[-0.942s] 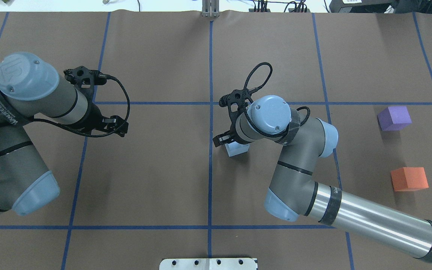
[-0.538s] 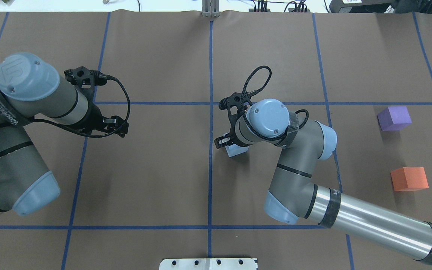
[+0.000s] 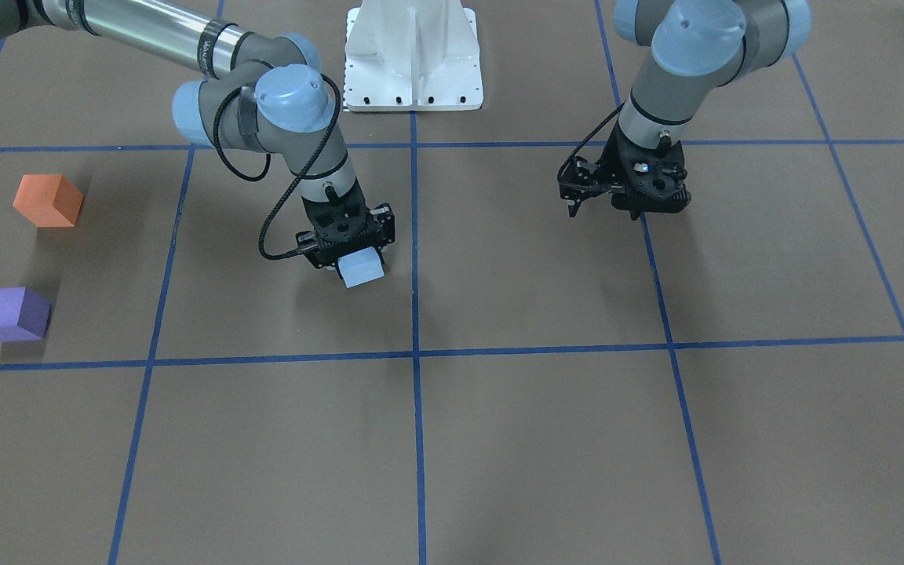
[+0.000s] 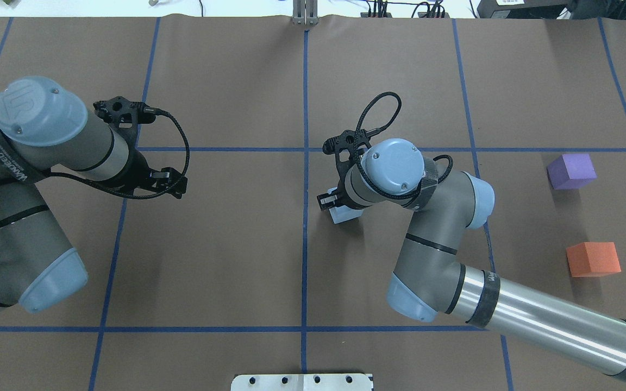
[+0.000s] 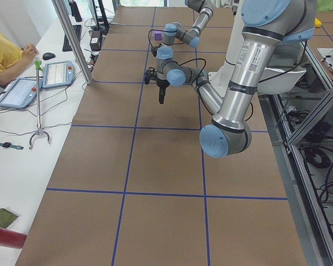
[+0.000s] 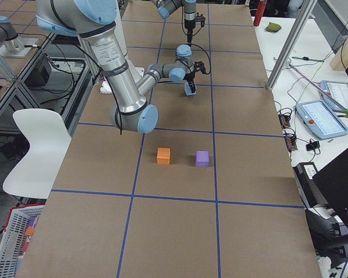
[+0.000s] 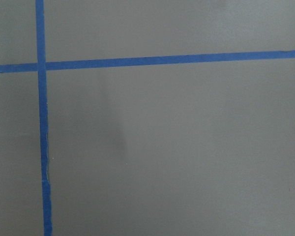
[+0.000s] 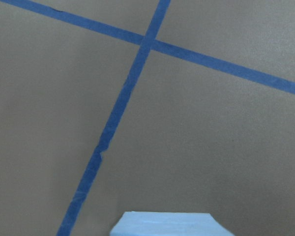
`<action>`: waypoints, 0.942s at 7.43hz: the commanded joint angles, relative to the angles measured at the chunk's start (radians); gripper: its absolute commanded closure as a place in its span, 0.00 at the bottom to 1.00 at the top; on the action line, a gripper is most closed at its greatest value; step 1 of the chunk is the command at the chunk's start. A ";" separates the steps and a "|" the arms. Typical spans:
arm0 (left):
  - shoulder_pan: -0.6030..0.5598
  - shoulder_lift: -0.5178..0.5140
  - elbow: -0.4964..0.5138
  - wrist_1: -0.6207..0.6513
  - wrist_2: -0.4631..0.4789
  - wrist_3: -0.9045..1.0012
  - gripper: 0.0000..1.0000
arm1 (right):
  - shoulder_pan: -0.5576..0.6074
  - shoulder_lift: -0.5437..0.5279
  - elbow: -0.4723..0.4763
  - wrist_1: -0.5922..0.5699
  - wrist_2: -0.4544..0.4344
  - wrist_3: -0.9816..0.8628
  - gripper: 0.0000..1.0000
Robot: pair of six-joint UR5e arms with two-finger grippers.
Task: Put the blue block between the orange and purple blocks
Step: 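Lower the right gripper over the light blue cube and grasp it, then carry the light blue cube with the right gripper toward the purple cube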
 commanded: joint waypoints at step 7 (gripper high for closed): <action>-0.001 -0.008 -0.003 0.002 0.003 -0.004 0.00 | 0.473 -0.495 0.248 -0.168 0.411 -0.008 1.00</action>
